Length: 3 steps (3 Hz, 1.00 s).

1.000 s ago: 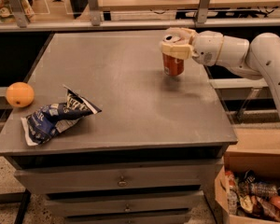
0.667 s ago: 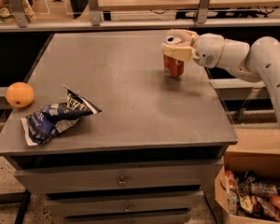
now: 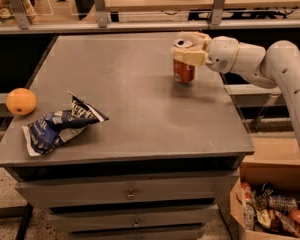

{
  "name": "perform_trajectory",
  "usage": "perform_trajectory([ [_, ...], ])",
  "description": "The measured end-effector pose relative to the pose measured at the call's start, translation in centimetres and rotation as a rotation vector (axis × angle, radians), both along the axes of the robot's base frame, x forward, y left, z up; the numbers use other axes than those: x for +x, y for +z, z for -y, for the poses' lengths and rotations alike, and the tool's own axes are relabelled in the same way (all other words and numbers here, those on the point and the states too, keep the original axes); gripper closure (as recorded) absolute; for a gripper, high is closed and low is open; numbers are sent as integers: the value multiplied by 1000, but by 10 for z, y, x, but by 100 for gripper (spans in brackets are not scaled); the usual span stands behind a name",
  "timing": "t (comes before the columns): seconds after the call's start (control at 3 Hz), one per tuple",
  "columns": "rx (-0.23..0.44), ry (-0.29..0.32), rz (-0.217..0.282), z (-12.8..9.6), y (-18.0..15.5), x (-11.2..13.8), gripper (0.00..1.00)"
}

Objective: Place coke can upright

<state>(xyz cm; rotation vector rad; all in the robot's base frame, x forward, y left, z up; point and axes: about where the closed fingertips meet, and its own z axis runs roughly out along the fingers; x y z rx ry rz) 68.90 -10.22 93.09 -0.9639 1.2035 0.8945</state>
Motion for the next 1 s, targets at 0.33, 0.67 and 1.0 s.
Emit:
perform_trajectory([
  [0.33, 0, 6, 1, -3, 1, 0, 13],
  [0.67, 0, 11, 1, -7, 1, 0, 0],
  [1.0, 0, 11, 1, -7, 1, 0, 0],
])
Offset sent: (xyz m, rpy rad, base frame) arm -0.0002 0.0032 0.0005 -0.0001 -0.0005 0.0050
